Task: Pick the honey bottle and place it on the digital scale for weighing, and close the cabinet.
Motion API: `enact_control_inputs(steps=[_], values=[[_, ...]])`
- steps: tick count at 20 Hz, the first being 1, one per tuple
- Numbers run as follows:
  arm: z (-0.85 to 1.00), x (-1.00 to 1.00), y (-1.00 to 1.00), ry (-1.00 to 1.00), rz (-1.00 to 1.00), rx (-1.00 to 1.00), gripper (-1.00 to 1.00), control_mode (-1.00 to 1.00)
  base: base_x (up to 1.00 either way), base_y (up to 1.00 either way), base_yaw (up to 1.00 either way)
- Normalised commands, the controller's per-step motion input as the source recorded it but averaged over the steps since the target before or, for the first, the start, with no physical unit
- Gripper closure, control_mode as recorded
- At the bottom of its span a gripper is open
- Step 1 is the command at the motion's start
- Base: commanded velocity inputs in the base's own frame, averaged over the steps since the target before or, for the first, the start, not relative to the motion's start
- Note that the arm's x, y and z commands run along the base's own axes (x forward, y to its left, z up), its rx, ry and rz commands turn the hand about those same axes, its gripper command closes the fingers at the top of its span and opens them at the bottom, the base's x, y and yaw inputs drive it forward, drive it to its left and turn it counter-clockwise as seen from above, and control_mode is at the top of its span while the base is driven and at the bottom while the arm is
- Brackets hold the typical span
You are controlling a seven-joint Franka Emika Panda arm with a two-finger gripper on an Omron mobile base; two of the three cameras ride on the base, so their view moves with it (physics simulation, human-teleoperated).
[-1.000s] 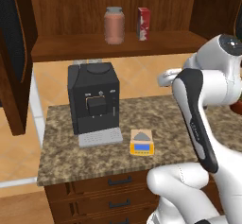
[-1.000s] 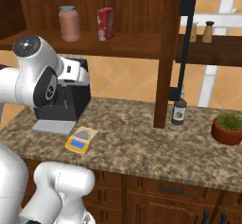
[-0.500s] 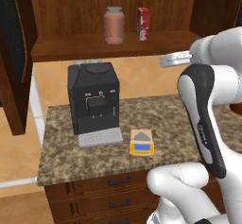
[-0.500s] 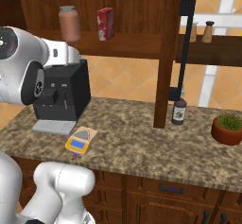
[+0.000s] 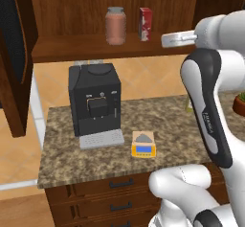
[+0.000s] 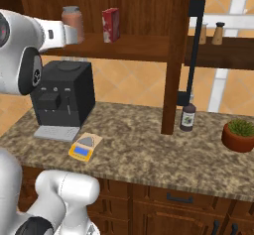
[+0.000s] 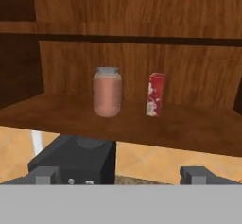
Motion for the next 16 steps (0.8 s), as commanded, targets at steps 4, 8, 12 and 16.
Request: enact_control_inputs(steps=[4,8,12,16], values=[[0.13,0.13,0.16,-0.08,0.03,0.02,-1.0,-1.0,0.0,0.0,0.0],[0.03,0.6,0.06,-0.15,0.0,0.0,-1.0,-1.0,0.0,0.0,0.0],[0.19,0.63,0.05,-0.18,0.0,0.0,-1.0,-1.0,0.0,0.0,0.0],[0.04,0.62,0.27,-0.1,0.0,0.0,-1.0,-1.0,0.0,0.0,0.0]])
